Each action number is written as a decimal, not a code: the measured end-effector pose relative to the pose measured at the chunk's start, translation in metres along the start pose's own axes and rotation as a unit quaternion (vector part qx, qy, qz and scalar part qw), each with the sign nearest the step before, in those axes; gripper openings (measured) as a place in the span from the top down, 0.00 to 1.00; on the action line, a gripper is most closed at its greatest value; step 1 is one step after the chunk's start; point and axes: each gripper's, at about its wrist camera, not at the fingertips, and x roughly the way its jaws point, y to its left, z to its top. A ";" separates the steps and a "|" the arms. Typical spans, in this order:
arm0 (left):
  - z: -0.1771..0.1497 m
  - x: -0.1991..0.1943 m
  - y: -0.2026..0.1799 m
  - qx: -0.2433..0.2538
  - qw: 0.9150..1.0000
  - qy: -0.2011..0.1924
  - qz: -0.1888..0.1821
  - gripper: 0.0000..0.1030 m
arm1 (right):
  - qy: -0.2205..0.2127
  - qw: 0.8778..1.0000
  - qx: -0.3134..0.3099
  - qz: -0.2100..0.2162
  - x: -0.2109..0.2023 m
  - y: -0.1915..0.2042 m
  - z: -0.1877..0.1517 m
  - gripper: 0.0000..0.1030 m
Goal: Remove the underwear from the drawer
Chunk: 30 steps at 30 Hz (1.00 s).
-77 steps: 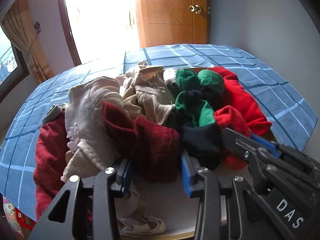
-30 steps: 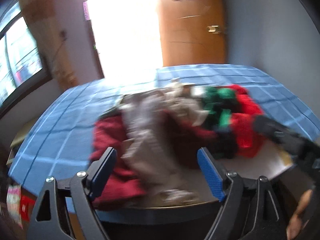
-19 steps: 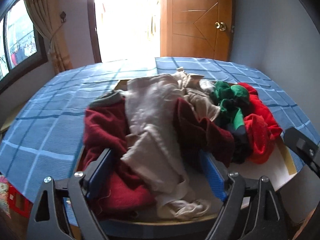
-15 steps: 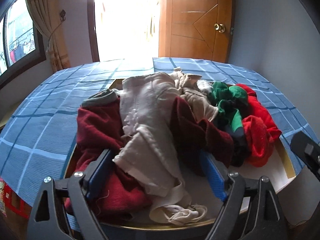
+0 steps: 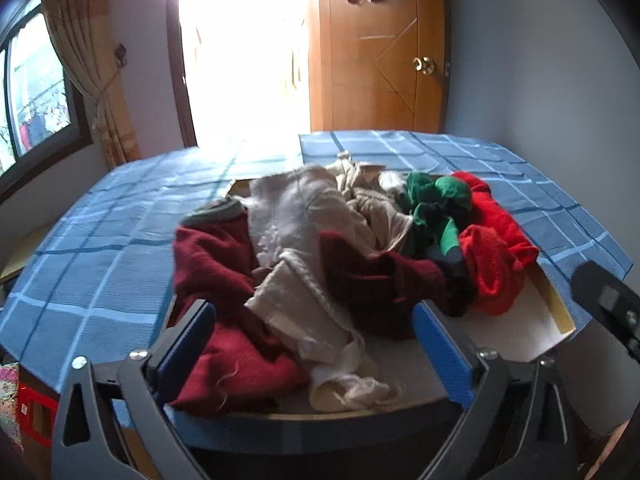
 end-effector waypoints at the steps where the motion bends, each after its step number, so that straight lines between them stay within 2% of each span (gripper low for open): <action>1: 0.000 -0.002 0.000 0.000 1.000 -0.002 0.003 0.01 | -0.005 1.000 -0.004 -0.001 -0.001 0.001 0.000 0.32; 9: -0.018 -0.033 0.009 -0.030 0.999 -0.008 0.016 0.01 | -0.010 0.999 -0.040 0.008 -0.013 0.016 -0.007 0.31; 18: -0.033 -0.063 0.008 -0.027 0.999 -0.024 0.030 0.01 | -0.002 0.998 -0.061 0.020 -0.023 0.025 -0.023 0.31; 30: -0.058 -0.119 0.005 -0.034 0.997 -0.061 0.030 0.01 | -0.039 0.995 -0.087 0.027 -0.075 0.039 -0.043 0.31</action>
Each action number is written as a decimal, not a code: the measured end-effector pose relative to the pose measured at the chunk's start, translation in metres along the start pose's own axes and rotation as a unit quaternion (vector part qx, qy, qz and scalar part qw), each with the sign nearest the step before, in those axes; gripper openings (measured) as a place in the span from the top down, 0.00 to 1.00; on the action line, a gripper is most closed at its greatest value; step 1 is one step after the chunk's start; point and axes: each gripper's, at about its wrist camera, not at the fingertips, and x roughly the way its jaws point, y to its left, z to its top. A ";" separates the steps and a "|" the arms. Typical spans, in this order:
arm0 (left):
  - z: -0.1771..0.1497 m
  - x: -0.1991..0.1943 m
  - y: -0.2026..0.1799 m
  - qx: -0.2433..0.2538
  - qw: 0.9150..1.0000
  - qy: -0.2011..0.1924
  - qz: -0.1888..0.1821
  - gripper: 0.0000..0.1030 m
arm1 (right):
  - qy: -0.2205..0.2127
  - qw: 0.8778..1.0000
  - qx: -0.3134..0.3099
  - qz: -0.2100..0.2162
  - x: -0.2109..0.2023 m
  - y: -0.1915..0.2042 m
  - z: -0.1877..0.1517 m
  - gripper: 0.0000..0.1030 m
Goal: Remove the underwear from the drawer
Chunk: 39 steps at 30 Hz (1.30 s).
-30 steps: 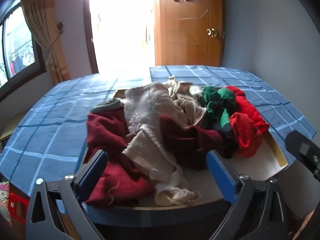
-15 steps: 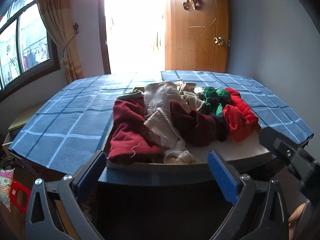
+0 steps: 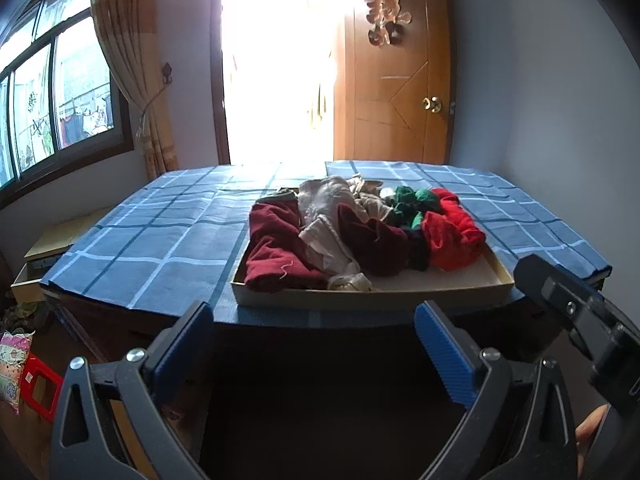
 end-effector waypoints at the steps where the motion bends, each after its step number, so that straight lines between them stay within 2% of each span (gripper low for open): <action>1: -0.001 -0.005 0.000 0.001 1.000 -0.003 0.001 0.01 | -0.005 1.000 -0.005 0.000 -0.007 0.003 -0.001 0.31; 10: -0.011 -0.059 0.004 0.001 0.999 -0.044 0.001 0.01 | -0.040 0.999 -0.024 0.004 -0.062 0.020 -0.009 0.24; 13: -0.013 -0.073 0.004 0.000 0.999 -0.050 -0.009 0.00 | -0.049 0.999 -0.021 0.006 -0.077 0.024 -0.011 0.19; 19: -0.012 -0.092 -0.001 0.015 0.997 -0.071 -0.003 0.00 | -0.066 0.997 -0.030 0.012 -0.098 0.033 -0.011 0.19; 25: -0.008 -0.101 0.002 0.007 0.997 -0.078 -0.005 0.00 | -0.089 0.995 -0.040 0.012 -0.114 0.039 -0.007 0.15; 39: -0.008 -0.105 0.000 0.012 0.997 -0.082 0.002 0.00 | -0.089 0.995 -0.039 0.018 -0.115 0.040 -0.007 0.15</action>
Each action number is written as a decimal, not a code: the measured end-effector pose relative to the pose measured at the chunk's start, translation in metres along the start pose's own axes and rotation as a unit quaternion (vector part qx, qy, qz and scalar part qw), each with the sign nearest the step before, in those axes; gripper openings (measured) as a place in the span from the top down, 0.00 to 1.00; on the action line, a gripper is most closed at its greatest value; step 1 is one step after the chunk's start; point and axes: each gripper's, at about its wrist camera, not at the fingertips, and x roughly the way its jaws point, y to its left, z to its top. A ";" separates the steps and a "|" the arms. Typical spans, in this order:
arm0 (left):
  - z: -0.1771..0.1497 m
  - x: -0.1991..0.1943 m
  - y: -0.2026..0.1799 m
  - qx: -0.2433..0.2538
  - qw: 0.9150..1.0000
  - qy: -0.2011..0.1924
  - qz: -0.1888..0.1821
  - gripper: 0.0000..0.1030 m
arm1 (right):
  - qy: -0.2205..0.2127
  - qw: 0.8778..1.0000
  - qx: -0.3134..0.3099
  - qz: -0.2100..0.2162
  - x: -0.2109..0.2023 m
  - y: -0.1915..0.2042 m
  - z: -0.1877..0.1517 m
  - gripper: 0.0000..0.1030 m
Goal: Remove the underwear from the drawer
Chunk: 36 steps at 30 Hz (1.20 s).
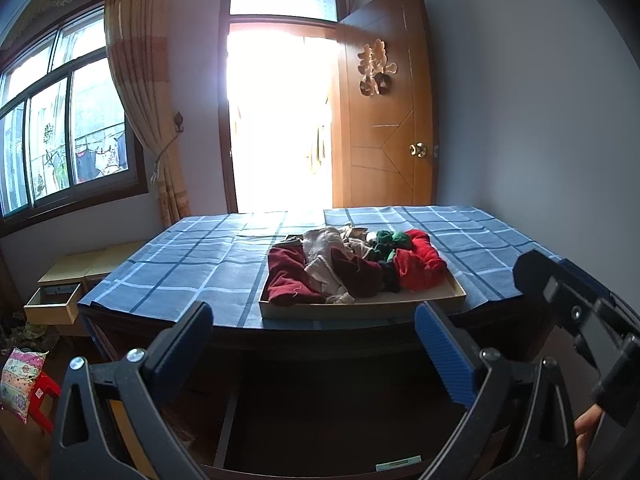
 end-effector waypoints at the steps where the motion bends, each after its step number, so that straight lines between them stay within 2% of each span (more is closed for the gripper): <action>1: 0.000 0.000 0.000 0.001 1.000 0.000 0.000 0.00 | 0.000 1.000 -0.001 0.000 0.000 0.001 0.000 0.15; 36: 0.003 -0.008 0.003 -0.001 1.000 -0.006 0.011 0.00 | 0.000 1.000 0.002 -0.001 -0.002 0.001 -0.002 0.15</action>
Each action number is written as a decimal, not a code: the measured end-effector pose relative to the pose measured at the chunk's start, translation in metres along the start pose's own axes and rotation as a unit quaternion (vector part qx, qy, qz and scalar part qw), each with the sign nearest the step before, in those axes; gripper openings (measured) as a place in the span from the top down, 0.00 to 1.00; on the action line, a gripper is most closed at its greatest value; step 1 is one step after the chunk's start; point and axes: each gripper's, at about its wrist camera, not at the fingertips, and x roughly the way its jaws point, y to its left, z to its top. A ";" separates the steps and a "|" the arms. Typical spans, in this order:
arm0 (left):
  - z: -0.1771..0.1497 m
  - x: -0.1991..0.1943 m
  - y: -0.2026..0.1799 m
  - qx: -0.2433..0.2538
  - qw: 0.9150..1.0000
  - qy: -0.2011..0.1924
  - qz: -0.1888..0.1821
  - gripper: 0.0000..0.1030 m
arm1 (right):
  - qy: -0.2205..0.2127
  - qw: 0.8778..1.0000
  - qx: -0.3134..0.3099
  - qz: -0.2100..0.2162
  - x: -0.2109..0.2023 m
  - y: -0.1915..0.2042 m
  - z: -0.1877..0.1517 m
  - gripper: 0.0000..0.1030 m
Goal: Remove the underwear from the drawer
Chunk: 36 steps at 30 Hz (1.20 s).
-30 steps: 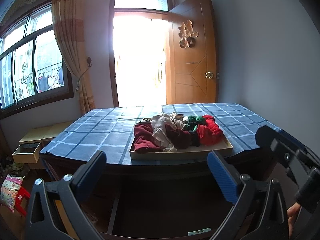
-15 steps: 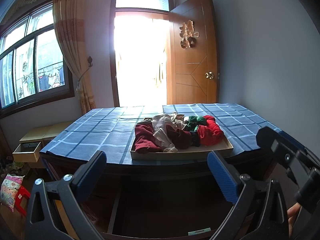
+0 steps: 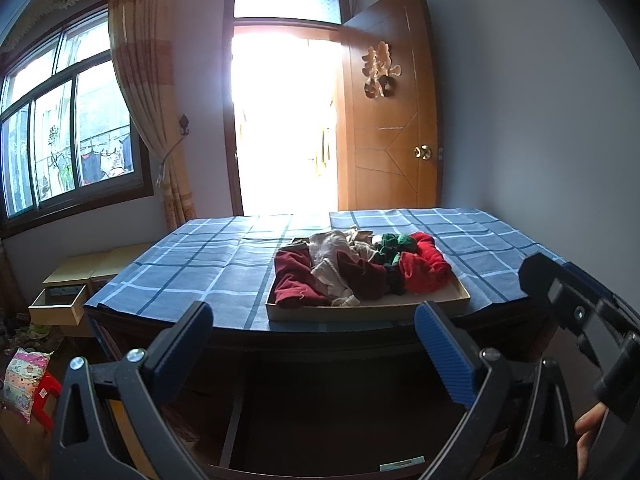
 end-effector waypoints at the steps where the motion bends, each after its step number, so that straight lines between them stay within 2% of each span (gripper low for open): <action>1: 0.001 -0.001 0.000 0.000 1.000 -0.002 0.001 0.00 | -0.001 1.000 0.000 0.000 -0.001 0.000 0.000 0.15; 17: 0.001 -0.003 0.000 0.008 1.000 -0.004 0.014 0.00 | -0.013 1.000 -0.011 -0.003 -0.016 0.005 0.004 0.15; 24: 0.000 0.000 0.000 0.013 0.999 0.000 0.033 0.00 | -0.010 1.000 -0.010 -0.003 -0.016 0.004 0.002 0.15; 32: -0.001 0.000 0.001 0.006 1.000 0.004 0.029 0.00 | -0.009 1.000 -0.009 -0.003 -0.016 0.004 0.002 0.15; 36: -0.001 0.001 0.002 -0.007 1.000 0.013 -0.004 0.00 | -0.010 1.000 -0.006 -0.003 -0.018 0.005 0.001 0.15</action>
